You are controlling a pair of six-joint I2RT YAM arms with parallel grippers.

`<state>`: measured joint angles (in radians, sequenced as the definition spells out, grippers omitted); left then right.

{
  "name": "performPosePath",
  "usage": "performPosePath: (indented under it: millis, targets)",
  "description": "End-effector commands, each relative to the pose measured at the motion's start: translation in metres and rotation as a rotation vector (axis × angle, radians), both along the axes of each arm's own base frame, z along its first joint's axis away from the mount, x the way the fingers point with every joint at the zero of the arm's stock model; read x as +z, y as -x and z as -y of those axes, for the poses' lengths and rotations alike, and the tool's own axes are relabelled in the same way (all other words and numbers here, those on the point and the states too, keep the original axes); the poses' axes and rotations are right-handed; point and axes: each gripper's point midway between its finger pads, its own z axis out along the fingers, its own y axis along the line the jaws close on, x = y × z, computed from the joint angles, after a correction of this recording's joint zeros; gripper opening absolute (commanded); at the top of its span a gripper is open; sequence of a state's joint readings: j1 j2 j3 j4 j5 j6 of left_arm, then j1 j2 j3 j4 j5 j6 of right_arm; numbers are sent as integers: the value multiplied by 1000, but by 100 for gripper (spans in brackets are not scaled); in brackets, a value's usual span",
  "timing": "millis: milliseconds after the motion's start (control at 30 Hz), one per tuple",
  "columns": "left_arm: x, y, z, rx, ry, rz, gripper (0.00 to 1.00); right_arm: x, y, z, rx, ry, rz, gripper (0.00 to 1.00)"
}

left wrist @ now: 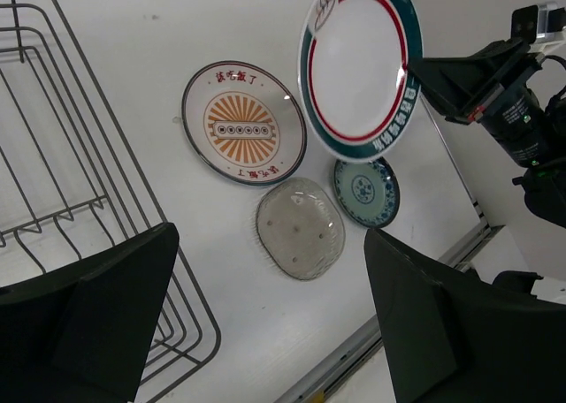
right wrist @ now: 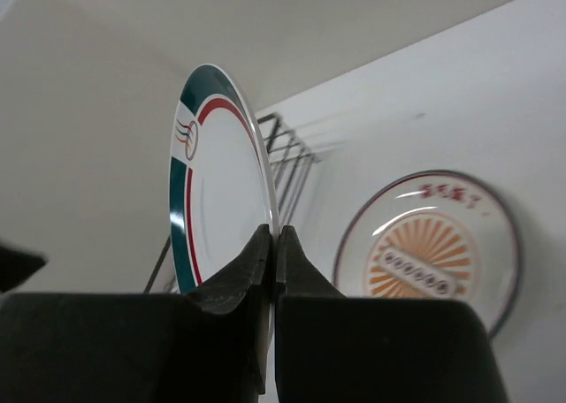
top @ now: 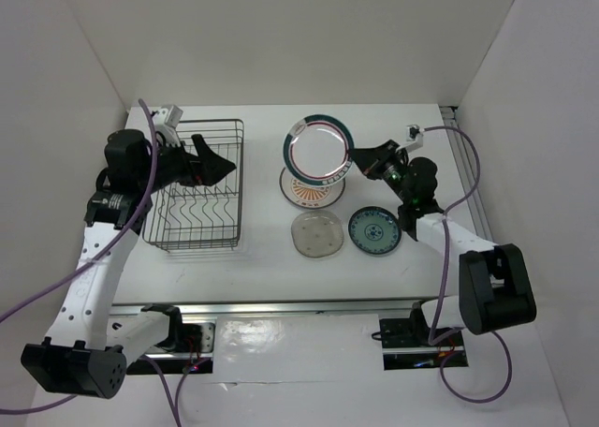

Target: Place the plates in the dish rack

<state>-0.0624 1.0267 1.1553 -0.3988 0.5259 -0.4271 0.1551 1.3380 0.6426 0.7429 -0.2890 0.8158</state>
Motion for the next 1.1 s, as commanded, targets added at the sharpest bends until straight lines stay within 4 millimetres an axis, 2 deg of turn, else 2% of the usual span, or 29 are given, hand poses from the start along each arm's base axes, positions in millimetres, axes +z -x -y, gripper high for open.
performPosePath:
  millis: [0, 200, 300, 367, 433, 467, 500, 667, 800, 833, 900, 933, 1033, 1067]
  targets:
    - [12, -2, 8, -44, 31, 48, 100, 66, 50, -47, 293, 15, 314, 0]
    - [4, -7, 5, -24, 15, 26, 97, 76, 79, -103, 473, 21, 349, 0]
    - [2, -7, 8, -45, 22, 17, 96, 79, 85, -126, 527, 8, 353, 0]
    - [0, -5, 13, -81, 34, 5, 96, 85, 86, -137, 542, 7, 369, 0]
    - [-2, -4, 16, -109, 35, 0, 92, 84, 85, -146, 553, -1, 375, 0]
    - [-4, -3, 19, -132, 43, -11, 92, 92, 85, -147, 554, -19, 394, 0]
    - [-2, -3, 20, -141, 46, -2, 87, 89, 84, -148, 557, -24, 379, 0]
    - [-2, 1, 30, -220, 74, -7, 66, 102, 81, -155, 572, -67, 407, 0]
    - [-4, 1, 31, -230, 79, -18, 36, 103, 80, -158, 593, -108, 404, 0]
    - [-4, 1, 31, -230, 79, -18, 30, 112, 83, -156, 595, -125, 435, 0]
    - [-2, 2, 33, -241, 89, -15, 26, 106, 84, -162, 619, -141, 422, 0]
    - [-2, 2, 33, -241, 89, -15, 16, 109, 89, -165, 632, -154, 427, 0]
    - [1, -1, 31, -225, 83, -5, 0, 105, 94, -173, 655, -157, 417, 0]
    - [3, -2, 29, -204, 75, 4, 0, 106, 101, -176, 667, -163, 434, 0]
